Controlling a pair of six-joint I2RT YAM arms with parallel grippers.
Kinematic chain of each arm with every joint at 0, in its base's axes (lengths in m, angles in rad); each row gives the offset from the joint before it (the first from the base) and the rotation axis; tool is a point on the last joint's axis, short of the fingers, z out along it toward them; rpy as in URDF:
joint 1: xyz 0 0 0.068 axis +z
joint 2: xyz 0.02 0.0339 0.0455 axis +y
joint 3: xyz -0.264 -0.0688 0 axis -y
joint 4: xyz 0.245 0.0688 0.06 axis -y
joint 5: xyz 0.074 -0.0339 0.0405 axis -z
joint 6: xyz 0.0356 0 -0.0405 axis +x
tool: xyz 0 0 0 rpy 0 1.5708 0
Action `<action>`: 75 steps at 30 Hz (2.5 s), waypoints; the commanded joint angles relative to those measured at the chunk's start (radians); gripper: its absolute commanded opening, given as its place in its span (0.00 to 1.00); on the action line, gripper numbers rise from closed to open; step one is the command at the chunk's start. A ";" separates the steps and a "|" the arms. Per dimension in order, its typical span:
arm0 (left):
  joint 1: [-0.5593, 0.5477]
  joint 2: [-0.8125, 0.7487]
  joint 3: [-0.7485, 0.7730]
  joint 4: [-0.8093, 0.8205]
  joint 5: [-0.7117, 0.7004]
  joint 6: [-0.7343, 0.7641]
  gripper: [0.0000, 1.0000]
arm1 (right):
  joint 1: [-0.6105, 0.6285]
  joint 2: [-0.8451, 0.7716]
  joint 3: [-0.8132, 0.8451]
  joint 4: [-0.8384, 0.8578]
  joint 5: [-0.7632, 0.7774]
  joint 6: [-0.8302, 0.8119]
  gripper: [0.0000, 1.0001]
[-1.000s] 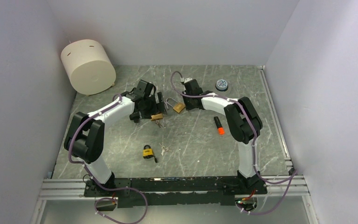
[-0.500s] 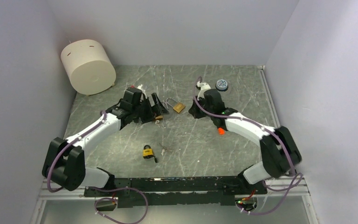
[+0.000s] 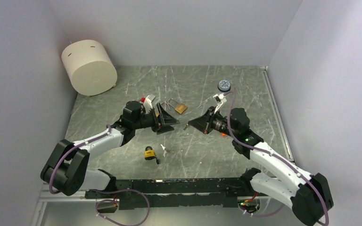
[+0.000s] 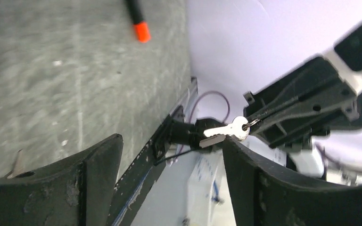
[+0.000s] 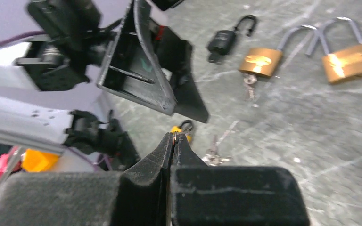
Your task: Unlock with the key
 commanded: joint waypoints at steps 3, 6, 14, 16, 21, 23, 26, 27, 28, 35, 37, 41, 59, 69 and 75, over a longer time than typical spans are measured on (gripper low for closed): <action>-0.097 -0.060 0.092 0.088 0.196 0.290 0.77 | 0.018 -0.139 -0.024 0.081 -0.119 0.120 0.00; -0.150 -0.107 0.109 0.090 0.201 0.328 0.73 | 0.018 -0.199 -0.031 0.050 -0.125 0.132 0.00; -0.193 -0.135 0.139 -0.001 0.039 0.092 0.75 | 0.020 -0.295 -0.030 0.008 -0.126 0.146 0.00; -0.193 -0.112 0.150 -0.068 0.029 0.013 0.75 | 0.021 -0.306 -0.029 0.006 -0.119 0.147 0.00; -0.203 -0.067 0.041 0.214 0.031 -0.286 0.81 | 0.020 -0.307 -0.033 0.015 -0.123 0.144 0.00; -0.203 -0.044 0.017 0.306 0.035 -0.374 0.82 | 0.020 -0.302 -0.036 0.022 -0.129 0.144 0.00; -0.203 -0.012 0.026 0.305 0.055 -0.433 0.86 | 0.020 -0.284 -0.020 -0.001 -0.129 0.151 0.00; -0.204 -0.002 0.028 0.308 0.058 -0.447 0.86 | 0.020 -0.273 -0.008 -0.009 -0.137 0.152 0.00; -0.204 0.006 0.024 0.324 0.060 -0.465 0.87 | 0.020 -0.265 -0.002 -0.016 -0.145 0.153 0.00; -0.205 0.036 -0.005 0.436 0.046 -0.543 0.74 | 0.020 -0.254 0.007 -0.065 -0.142 0.130 0.00; -0.204 0.033 -0.003 0.424 0.042 -0.546 0.69 | 0.020 -0.254 0.009 -0.087 -0.133 0.118 0.00; -0.203 0.011 0.015 0.361 0.034 -0.528 0.65 | 0.020 -0.253 0.023 -0.125 -0.116 0.091 0.00; -0.203 -0.072 0.021 0.177 0.005 -0.479 0.75 | 0.020 -0.231 0.007 -0.025 -0.149 0.112 0.00; -0.205 -0.050 0.042 0.258 0.023 -0.528 0.71 | 0.020 -0.207 -0.009 0.058 -0.157 0.110 0.00; -0.205 -0.070 0.038 0.262 0.020 -0.539 0.64 | 0.020 -0.205 -0.030 0.067 -0.152 0.108 0.00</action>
